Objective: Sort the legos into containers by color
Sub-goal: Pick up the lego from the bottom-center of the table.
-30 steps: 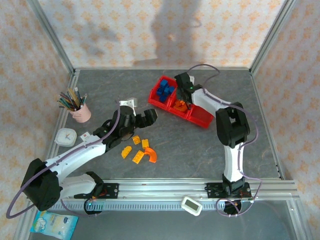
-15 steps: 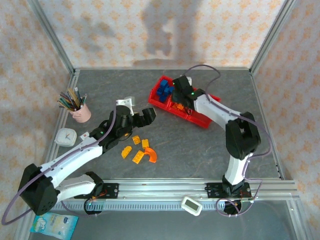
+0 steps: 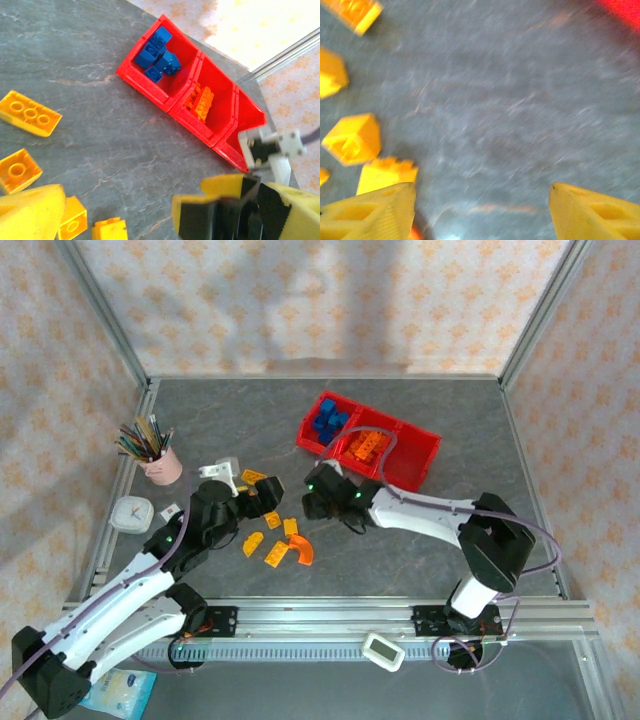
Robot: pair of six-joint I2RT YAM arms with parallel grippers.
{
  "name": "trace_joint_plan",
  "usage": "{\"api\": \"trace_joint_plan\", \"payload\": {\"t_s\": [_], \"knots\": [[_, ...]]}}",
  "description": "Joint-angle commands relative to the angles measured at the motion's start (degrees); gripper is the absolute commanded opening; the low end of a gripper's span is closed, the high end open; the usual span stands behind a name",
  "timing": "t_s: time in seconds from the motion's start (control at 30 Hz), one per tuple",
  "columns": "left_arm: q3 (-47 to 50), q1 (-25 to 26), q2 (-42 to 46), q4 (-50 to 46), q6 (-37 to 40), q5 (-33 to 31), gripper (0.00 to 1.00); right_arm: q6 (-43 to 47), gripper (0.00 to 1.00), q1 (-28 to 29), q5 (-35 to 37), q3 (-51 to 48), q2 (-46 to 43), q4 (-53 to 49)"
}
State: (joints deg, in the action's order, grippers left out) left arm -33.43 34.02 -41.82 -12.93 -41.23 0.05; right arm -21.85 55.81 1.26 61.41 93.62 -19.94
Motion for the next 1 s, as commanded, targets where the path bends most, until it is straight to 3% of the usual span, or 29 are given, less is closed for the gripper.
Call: {"api": "trace_joint_plan", "payload": {"t_s": [0.0,0.1,0.27,0.53,0.97], "knots": [[1.37,-0.18,3.38,-5.34,-2.16,-2.97,0.99,-4.69,0.73,4.08,0.85,-1.08,-0.85,0.25],[2.14,-0.15,5.61,-7.32,-2.86,-4.29,0.99,-6.95,0.75,7.55,2.65,-2.19,0.38,-0.1],[2.54,-0.18,7.59,-9.63,-3.59,-5.41,0.99,-9.64,0.78,11.32,-0.2,-3.18,2.53,2.1],[3.28,-0.27,8.16,-9.55,-3.79,-6.07,0.99,-9.38,0.78,13.45,0.7,-0.67,8.82,1.14],[3.02,-0.27,8.86,-9.84,-3.42,-6.64,0.99,-10.3,0.56,13.45,3.4,0.79,12.4,-3.28]]}}
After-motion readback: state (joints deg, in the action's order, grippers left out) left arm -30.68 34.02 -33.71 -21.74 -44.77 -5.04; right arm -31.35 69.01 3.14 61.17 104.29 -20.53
